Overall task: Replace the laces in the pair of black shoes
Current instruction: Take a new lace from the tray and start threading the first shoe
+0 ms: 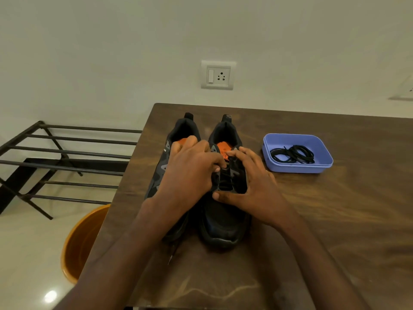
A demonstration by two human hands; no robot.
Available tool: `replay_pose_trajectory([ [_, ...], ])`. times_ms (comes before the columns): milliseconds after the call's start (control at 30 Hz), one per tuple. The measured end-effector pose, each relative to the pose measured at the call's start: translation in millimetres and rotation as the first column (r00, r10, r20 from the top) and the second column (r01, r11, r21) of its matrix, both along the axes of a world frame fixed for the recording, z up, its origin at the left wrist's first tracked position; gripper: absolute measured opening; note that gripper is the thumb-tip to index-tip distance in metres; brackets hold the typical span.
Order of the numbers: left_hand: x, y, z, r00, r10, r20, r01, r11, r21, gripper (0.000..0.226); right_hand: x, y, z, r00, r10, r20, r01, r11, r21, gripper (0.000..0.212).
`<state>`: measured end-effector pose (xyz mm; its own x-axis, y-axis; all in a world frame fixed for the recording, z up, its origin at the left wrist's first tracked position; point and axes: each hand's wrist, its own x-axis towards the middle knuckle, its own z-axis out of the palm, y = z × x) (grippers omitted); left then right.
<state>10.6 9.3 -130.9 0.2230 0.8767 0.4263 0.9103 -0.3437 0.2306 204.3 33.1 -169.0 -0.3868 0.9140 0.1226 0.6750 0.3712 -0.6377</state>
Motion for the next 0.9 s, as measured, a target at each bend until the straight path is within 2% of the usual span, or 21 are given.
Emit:
replay_pose_trajectory([
  [233,-1,1,-7,0.999,-0.013,0.043,0.014,1.0,-0.013,0.011,-1,1,-2,1.0,0.006,-0.027,-0.006,1.0,-0.006,0.108],
  [267,1,2,-8,0.996,-0.007,0.089,0.007,1.0,-0.007,0.012,-1,0,-3,0.999,0.006,-0.037,-0.006,1.0,-0.003,0.108],
  [300,2,2,-9,0.979,-0.025,0.201,0.027,1.0,-0.01,0.011,-1,0,-3,0.999,0.007,-0.046,-0.007,1.0,-0.001,0.107],
  [333,3,2,-6,0.919,-0.067,0.389,0.083,0.996,-0.025,0.01,-1,0,-3,0.998,0.007,-0.056,-0.008,1.0,-0.003,0.107],
  [367,6,-1,0,0.777,-0.096,0.622,0.155,0.987,-0.042,0.012,0,1,-2,0.998,0.007,-0.066,-0.007,1.0,-0.008,0.106],
  [400,8,-4,9,0.57,-0.1,0.816,0.223,0.974,-0.036,0.016,0,1,-2,0.997,0.006,-0.072,-0.007,1.0,-0.013,0.106],
  [433,9,-6,18,0.378,-0.079,0.922,0.26,0.965,-0.024,0.019,1,1,-1,0.997,0.006,-0.074,-0.007,1.0,-0.014,0.105],
  [467,9,-7,24,0.282,-0.065,0.957,0.26,0.966,-0.011,0.019,1,1,-1,0.997,0.008,-0.071,-0.009,1.0,-0.013,0.104],
  [500,9,-7,27,0.307,-0.067,0.949,0.229,0.973,-0.006,0.017,1,1,-1,0.998,0.01,-0.067,-0.01,1.0,-0.012,0.104],
  [533,6,-5,26,0.432,-0.091,0.897,0.191,0.981,0.008,0.012,1,1,-2,0.998,0.009,-0.065,-0.01,1.0,-0.013,0.104],
  [567,2,-4,21,0.627,-0.125,0.769,0.171,0.985,0.021,0.007,0,1,-2,0.998,0.009,-0.065,-0.009,1.0,-0.013,0.104],
  [600,-2,-2,15,0.806,-0.142,0.574,0.166,0.986,0.011,0.01,0,1,-2,0.998,0.01,-0.065,-0.01,1.0,-0.011,0.105],
  [633,-5,-1,7,0.918,-0.147,0.369,0.166,0.986,-0.022,0.016,0,2,-3,0.998,0.011,-0.063,-0.012,1.0,-0.008,0.105],
  [667,-7,1,1,0.967,-0.141,0.211,0.16,0.984,-0.074,0.023,0,2,-3,0.998,0.012,-0.06,-0.012,1.0,-0.006,0.106],
  [700,-6,1,-3,0.984,-0.126,0.125,0.14,0.983,-0.115,0.028,0,2,-4,0.998,0.011,-0.059,-0.012,1.0,-0.006,0.106],
  [800,-1,3,-5,0.995,-0.091,0.035,0.093,0.993,-0.068,0.034,0,2,-4,0.998,0.01,-0.058,-0.011,1.0,-0.008,0.106],
  [900,2,6,-1,0.999,-0.032,-0.01,0.031,0.999,-0.041,0.03,0,2,-4,0.998,0.009,-0.057,-0.009,1.0,-0.013,0.105],
])
